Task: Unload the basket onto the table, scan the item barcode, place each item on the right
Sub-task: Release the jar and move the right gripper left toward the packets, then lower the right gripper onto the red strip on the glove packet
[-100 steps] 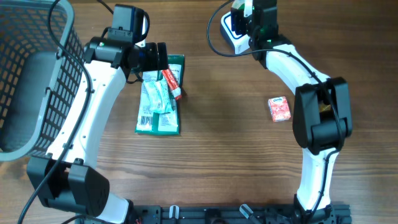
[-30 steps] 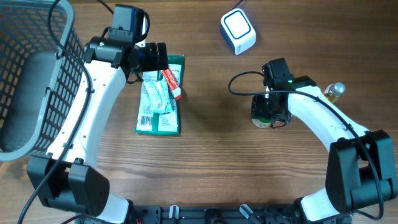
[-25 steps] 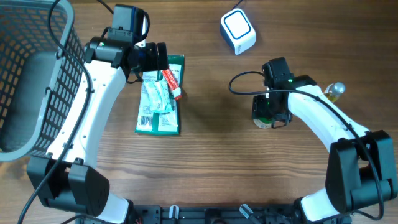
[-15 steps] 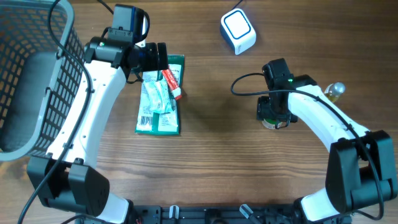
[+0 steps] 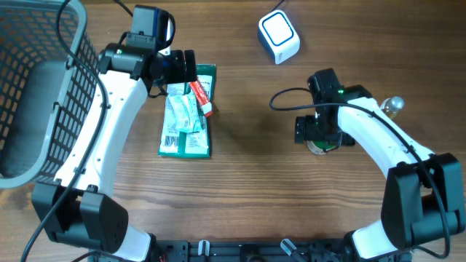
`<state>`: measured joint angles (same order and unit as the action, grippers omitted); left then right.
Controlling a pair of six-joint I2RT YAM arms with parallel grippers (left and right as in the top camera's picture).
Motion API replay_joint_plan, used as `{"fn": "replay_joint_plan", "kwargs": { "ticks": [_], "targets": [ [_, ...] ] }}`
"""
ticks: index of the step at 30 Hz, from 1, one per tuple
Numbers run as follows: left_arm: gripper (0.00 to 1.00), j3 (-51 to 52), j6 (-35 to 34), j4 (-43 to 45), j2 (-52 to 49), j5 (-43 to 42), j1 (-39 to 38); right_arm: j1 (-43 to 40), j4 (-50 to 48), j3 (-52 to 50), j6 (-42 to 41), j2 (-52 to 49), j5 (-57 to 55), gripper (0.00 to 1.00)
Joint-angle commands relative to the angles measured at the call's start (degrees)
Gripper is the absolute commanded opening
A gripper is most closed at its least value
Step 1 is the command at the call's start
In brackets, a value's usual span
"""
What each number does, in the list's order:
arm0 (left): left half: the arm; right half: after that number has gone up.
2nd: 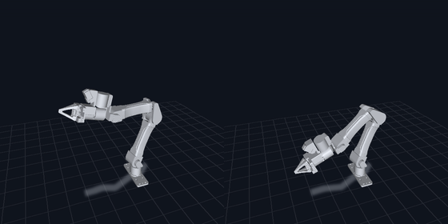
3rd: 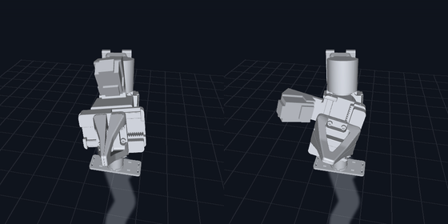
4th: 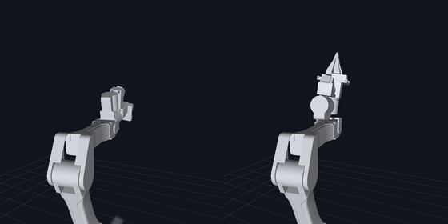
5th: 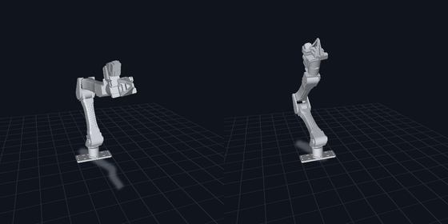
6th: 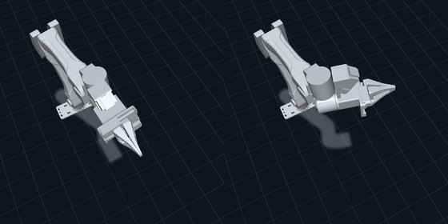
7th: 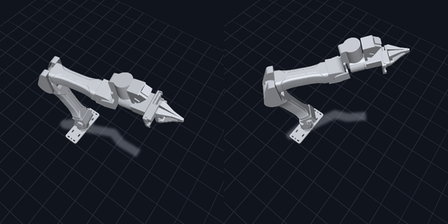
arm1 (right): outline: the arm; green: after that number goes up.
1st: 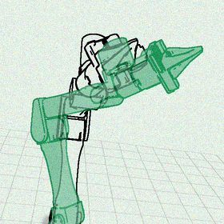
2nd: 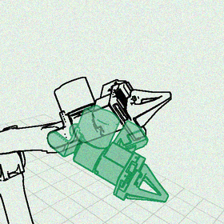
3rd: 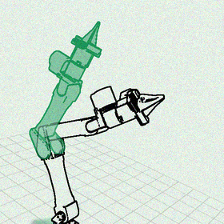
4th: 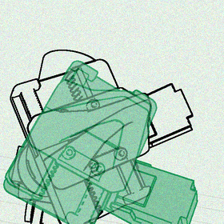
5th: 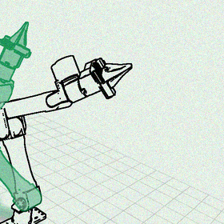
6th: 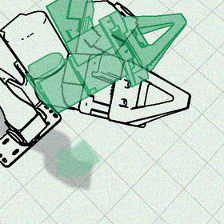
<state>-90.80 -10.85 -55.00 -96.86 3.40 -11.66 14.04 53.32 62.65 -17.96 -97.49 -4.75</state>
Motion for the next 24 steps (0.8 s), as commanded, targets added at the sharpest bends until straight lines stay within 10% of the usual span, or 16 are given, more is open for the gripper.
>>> {"fn": "replay_joint_plan", "kwargs": {
  "ticks": [1,8,24],
  "targets": [
    [1.0,-0.17,-0.52,0.11,-0.44,0.52,0.22,-0.13,1.46,7.67,1.46,1.09,-3.23,1.0],
    [1.0,-0.17,-0.52,0.11,-0.44,0.52,0.22,0.66,5.22,23.78,0.76,1.18,6.32,1.0],
    [1.0,-0.17,-0.52,0.11,-0.44,0.52,0.22,14.16,-15.85,15.21,-8.0,-6.75,29.18,1.0]
  ]
}}
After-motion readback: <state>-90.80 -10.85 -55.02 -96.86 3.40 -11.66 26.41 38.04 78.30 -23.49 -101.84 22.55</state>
